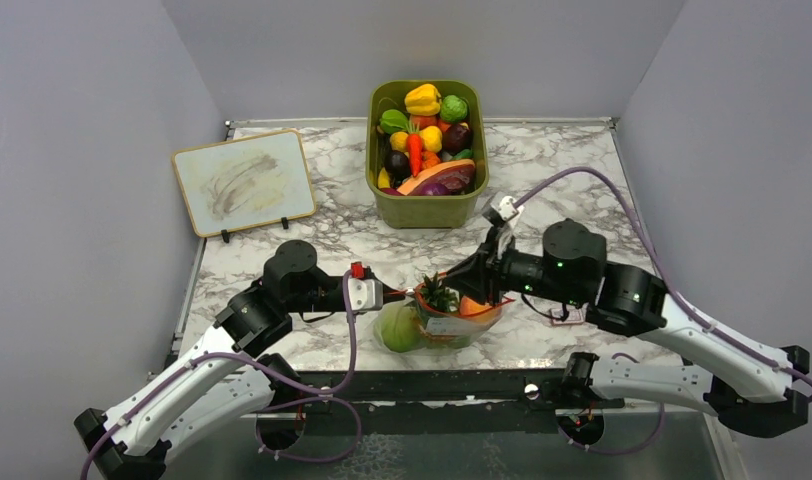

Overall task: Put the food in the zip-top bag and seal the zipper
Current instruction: Adjust the zipper food storage bag at the center of the board.

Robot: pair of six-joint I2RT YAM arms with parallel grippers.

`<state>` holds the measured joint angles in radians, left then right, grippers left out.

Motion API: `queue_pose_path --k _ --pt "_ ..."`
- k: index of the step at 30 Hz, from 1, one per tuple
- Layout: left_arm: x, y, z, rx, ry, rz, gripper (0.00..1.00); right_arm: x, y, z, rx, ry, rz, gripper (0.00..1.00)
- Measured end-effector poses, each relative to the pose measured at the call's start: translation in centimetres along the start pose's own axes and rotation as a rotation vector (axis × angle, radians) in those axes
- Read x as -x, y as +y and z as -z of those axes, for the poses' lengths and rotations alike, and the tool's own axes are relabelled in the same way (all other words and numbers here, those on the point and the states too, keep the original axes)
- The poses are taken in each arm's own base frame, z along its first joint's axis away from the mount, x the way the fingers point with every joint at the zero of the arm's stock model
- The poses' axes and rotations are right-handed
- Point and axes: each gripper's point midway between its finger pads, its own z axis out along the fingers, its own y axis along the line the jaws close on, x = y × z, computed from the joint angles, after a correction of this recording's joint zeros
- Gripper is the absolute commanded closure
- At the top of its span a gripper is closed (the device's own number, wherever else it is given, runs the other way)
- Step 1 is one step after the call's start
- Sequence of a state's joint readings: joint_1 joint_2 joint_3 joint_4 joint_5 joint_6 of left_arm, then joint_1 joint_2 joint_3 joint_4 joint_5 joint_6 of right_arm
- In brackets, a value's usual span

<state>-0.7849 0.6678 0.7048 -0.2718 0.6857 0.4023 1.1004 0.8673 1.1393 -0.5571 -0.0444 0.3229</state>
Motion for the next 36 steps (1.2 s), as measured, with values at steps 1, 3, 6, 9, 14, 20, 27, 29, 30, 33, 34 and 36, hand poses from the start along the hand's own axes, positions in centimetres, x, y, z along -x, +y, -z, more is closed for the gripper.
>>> queue_pose_path --k 1,3,6,9,14,20,27,29,30,33,34,36 --pt "0.0 0.0 0.0 0.001 -0.001 0.001 1.00 -0.8 -0.2 -0.5 -0.007 0.028 -0.015 0.81" --pt "0.0 0.0 0.0 0.001 -0.002 0.002 1.00 -2.4 -0.5 -1.4 -0.021 0.088 -0.034 0.81" --pt "0.2 0.1 0.0 0.006 -0.008 0.003 1.00 -4.5 -0.7 -2.8 -0.023 0.165 -0.058 0.81" --pt "0.1 0.0 0.0 0.010 -0.014 0.008 1.00 -6.5 -0.6 -3.7 -0.008 0.229 -0.079 0.81" --pt "0.0 0.1 -0.1 0.020 -0.026 0.012 1.00 -8.3 -0.6 -4.9 0.001 0.291 -0.103 0.81" --pt "-0.4 0.0 0.0 0.035 -0.029 0.026 1.00 -9.9 -0.1 -6.3 0.047 0.303 -0.140 0.82" --pt "-1.1 0.4 0.4 0.082 -0.011 0.044 1.00 -11.7 0.4 -8.4 0.083 0.351 -0.182 0.82" --pt "-1.2 0.7 0.5 0.097 -0.007 0.043 1.00 -12.3 0.3 -8.8 0.078 0.374 -0.193 0.82" --pt "-1.2 0.7 0.5 0.102 -0.006 0.043 1.00 -12.8 0.3 -8.9 0.073 0.389 -0.197 0.82" --pt "-1.5 0.8 0.6 0.113 0.003 0.046 1.00 -13.2 0.2 -9.2 0.051 0.397 -0.211 0.83" --pt "-1.6 0.8 0.6 0.118 0.006 0.047 1.00 -13.2 0.1 -9.3 0.041 0.396 -0.216 0.84" --pt "-1.7 0.9 0.7 0.130 0.008 0.047 1.00 -13.4 -0.2 -9.4 0.019 0.391 -0.228 0.84"
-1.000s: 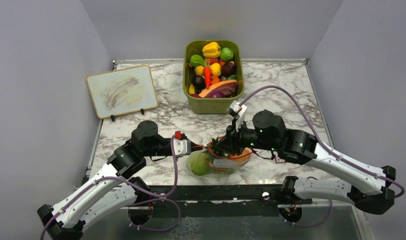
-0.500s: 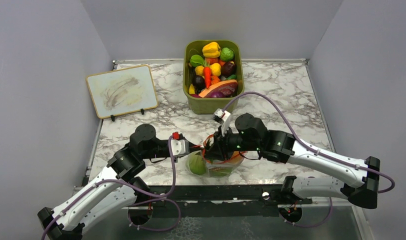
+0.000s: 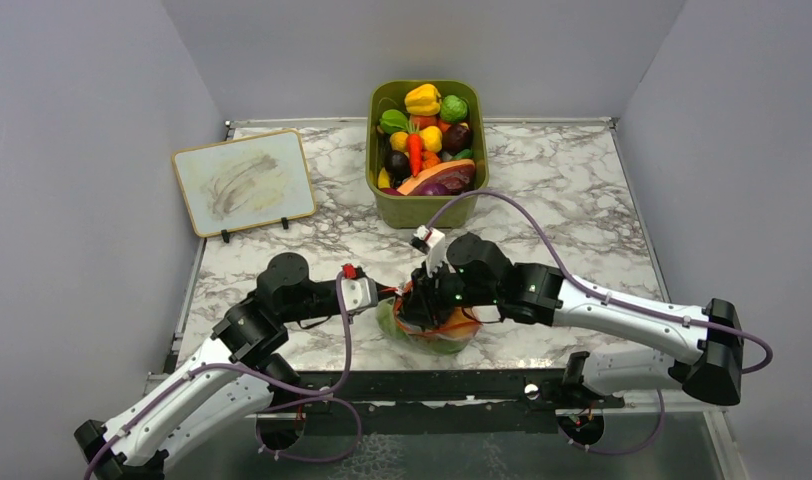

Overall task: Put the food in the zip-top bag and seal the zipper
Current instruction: Adjust the zipper food storage bag at the center of the board.

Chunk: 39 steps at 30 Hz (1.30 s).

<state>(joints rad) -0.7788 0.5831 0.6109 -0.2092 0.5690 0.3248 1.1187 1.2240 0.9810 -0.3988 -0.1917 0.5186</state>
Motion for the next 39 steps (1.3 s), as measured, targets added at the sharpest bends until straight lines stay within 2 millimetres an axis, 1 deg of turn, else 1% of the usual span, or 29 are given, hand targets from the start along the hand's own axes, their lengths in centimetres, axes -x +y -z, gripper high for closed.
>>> queue_pose_path --k 3,7,9,11,13,16,20,23,25,28,30,35,36,37,38,39 --pt "-0.1 0.1 0.3 0.019 -0.002 0.003 1.00 -0.1 -0.3 -0.3 -0.009 -0.019 -0.015 0.84" --pt "-0.5 0.3 0.3 0.043 0.011 0.029 1.00 0.0 -0.6 -1.3 -0.028 -0.029 -0.027 0.84" --pt "-0.7 0.5 0.3 0.056 0.019 0.039 1.00 0.4 -0.6 -1.5 -0.054 -0.033 -0.025 0.81" --pt "-0.8 0.7 0.3 0.064 0.021 0.042 1.00 0.9 -0.4 -1.0 -0.073 -0.032 -0.019 0.76" --pt "-0.5 0.8 0.3 0.067 0.012 0.038 1.00 1.3 -0.2 0.1 -0.092 -0.029 -0.011 0.71" --pt "0.1 0.8 0.4 0.070 -0.010 0.025 1.00 2.2 -0.2 2.8 -0.129 -0.048 0.004 0.65" --pt "0.7 0.5 0.5 0.058 -0.035 0.011 1.00 2.9 -0.2 6.8 -0.154 -0.103 0.011 0.52" --pt "1.1 0.5 0.5 0.054 -0.052 0.001 1.00 3.0 -0.5 8.4 -0.176 -0.130 0.010 0.47" --pt "1.3 0.5 0.5 0.051 -0.057 -0.002 1.00 3.0 -0.8 8.6 -0.189 -0.139 0.013 0.47" --pt "1.4 0.5 0.4 0.048 -0.063 -0.005 1.00 3.0 -1.2 8.3 -0.205 -0.144 0.021 0.47" --pt "1.5 0.4 0.4 0.042 -0.067 -0.006 1.00 3.2 -1.4 7.9 -0.208 -0.158 0.030 0.46" --pt "1.6 0.3 0.2 0.028 -0.075 -0.009 1.00 4.3 -1.1 6.6 -0.169 -0.220 0.080 0.47" --pt "1.7 0.3 0.2 0.027 -0.077 -0.009 1.00 4.5 -1.0 6.2 -0.153 -0.230 0.100 0.49" --pt "1.7 0.3 0.1 0.024 -0.079 -0.009 1.00 4.5 -0.8 5.8 -0.137 -0.238 0.118 0.54" --pt "1.7 0.3 0.1 0.024 -0.079 -0.008 1.00 4.5 -0.7 5.4 -0.120 -0.244 0.137 0.60" --pt "1.7 0.3 0.0 0.024 -0.078 -0.007 1.00 4.5 -0.5 4.9 -0.095 -0.249 0.158 0.71"
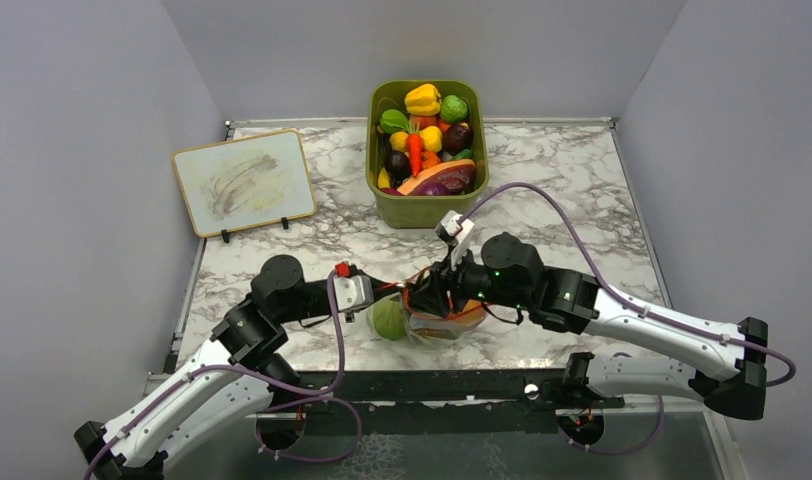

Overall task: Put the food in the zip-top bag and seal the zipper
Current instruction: Adjust the zipper food storage bag at the center of the board.

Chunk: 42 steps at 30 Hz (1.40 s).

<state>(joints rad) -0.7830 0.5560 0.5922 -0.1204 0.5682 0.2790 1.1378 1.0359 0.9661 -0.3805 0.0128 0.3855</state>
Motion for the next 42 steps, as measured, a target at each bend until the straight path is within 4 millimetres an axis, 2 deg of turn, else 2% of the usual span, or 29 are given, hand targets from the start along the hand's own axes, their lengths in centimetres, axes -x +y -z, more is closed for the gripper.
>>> queue_pose_path --k 2,3,4,12,19,27,36,38,42 --pt "-0.1 0.1 0.0 0.001 0.005 0.004 1.00 -0.2 0.6 -0.8 0.047 -0.003 0.040 0.91" --pt "-0.2 0.1 -0.1 0.001 0.006 0.005 1.00 -0.3 0.7 -1.1 0.063 -0.004 0.061 0.98" --pt "-0.2 0.0 0.0 0.001 0.007 0.009 1.00 -0.3 0.8 -1.4 0.073 -0.009 0.078 0.99" --pt "-0.7 -0.1 0.1 0.024 0.015 0.098 1.00 -1.3 1.2 -3.3 0.178 -0.051 0.188 0.99" --pt "-2.0 1.2 0.4 0.143 0.066 0.215 1.00 -1.3 0.6 -5.5 0.189 -0.035 0.231 0.99" --pt "-3.2 1.9 1.6 0.233 0.121 0.239 1.00 -2.1 1.6 -5.3 0.268 -0.016 0.297 0.99" --pt "-3.4 1.9 1.6 0.233 0.130 0.223 1.00 -3.2 3.2 -3.2 0.361 0.040 0.324 0.99" --pt "-3.3 2.0 1.5 0.228 0.124 0.222 1.00 -3.4 3.2 -3.4 0.357 0.059 0.312 0.99" --pt "-3.6 2.1 1.2 0.227 0.135 0.230 1.00 -3.8 2.8 -5.0 0.313 0.092 0.258 0.99"
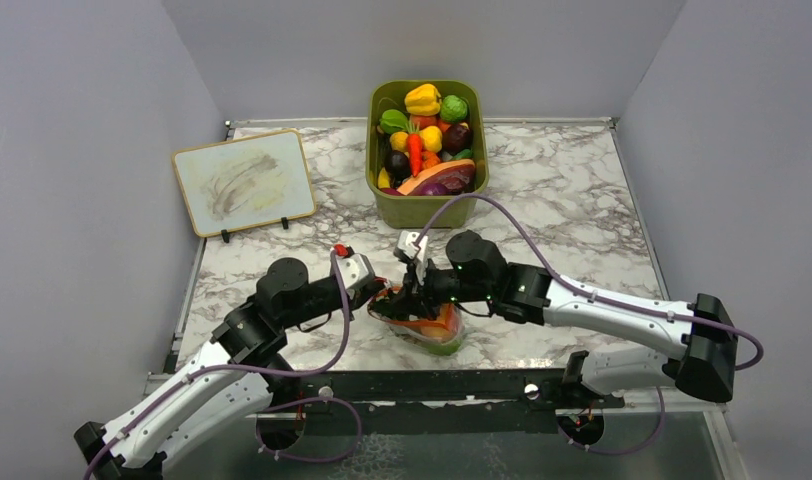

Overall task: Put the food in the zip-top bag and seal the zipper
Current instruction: Adjust the zipper food storage bag at the center of the board.

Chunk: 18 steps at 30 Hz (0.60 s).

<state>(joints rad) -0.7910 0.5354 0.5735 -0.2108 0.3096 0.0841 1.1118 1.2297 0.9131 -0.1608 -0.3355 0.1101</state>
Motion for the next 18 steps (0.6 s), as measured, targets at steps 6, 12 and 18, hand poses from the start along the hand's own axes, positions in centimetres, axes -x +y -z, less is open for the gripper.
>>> queue_pose_path --k 6,12,18 --pt "-1.2 0.5 0.0 0.026 0.048 0.017 1.00 -0.6 -1.2 -1.8 -0.081 0.016 -0.117 0.99" --pt "-1.2 1.0 0.2 0.056 0.058 0.025 1.00 -0.4 -2.4 -1.1 -0.220 0.000 -0.205 0.99" --pt "-0.3 0.7 0.4 0.048 0.033 0.047 1.00 0.3 -3.7 1.4 -0.356 0.019 -0.243 0.86"
